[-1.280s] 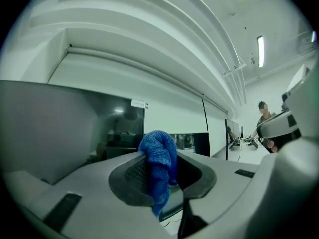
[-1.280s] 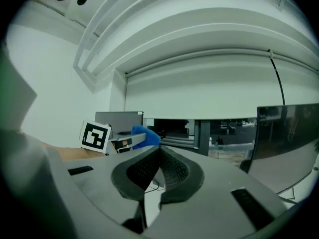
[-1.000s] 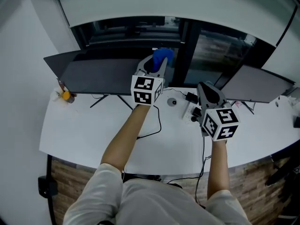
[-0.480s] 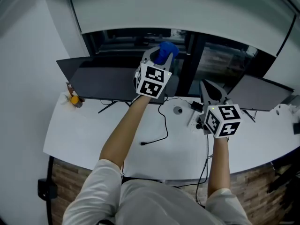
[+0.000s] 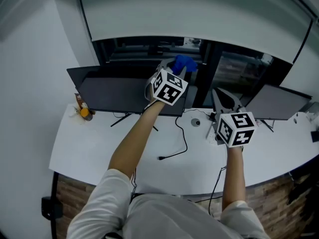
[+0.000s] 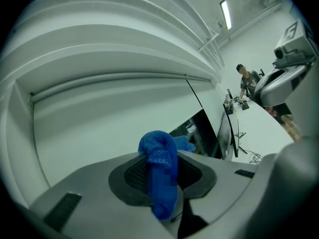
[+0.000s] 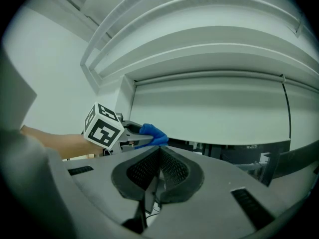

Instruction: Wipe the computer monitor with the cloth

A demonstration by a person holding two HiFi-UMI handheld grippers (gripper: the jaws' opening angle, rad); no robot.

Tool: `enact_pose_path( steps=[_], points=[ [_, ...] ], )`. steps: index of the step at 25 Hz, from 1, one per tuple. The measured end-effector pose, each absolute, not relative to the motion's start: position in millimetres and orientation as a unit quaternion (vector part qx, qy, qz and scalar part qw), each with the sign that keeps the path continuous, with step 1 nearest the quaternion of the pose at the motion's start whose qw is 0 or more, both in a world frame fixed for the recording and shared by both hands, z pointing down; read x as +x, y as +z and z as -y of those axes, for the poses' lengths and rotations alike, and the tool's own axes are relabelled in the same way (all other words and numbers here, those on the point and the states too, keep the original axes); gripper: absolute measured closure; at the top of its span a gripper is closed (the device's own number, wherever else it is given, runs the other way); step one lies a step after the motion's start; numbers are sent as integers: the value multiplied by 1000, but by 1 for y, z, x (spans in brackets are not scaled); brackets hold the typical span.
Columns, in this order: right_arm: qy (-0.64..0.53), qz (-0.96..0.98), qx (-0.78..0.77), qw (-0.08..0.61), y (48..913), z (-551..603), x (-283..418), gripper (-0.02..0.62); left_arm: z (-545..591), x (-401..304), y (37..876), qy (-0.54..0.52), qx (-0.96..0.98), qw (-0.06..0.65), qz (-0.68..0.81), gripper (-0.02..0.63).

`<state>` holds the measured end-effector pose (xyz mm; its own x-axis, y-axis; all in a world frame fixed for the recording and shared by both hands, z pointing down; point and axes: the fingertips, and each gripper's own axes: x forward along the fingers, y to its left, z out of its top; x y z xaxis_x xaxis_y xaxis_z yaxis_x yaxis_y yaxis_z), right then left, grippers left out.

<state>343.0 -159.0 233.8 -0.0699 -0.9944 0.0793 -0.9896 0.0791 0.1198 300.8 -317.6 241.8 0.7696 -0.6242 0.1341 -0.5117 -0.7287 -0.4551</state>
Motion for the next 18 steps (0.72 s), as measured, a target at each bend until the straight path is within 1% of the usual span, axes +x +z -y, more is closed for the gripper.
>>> enact_pose_path(
  steps=[6,12,18],
  points=[
    [-19,740,668,80,234,180,290,580,336,243,241,-123,-929,167,-308,482],
    [-20,748,658,80,239,208,233,580,374,164,241,-104,-925,133,-339,483],
    [-17,759,645,84,245,241,172,580,411,82,239,-115,-908,145,-377,483]
  ],
)
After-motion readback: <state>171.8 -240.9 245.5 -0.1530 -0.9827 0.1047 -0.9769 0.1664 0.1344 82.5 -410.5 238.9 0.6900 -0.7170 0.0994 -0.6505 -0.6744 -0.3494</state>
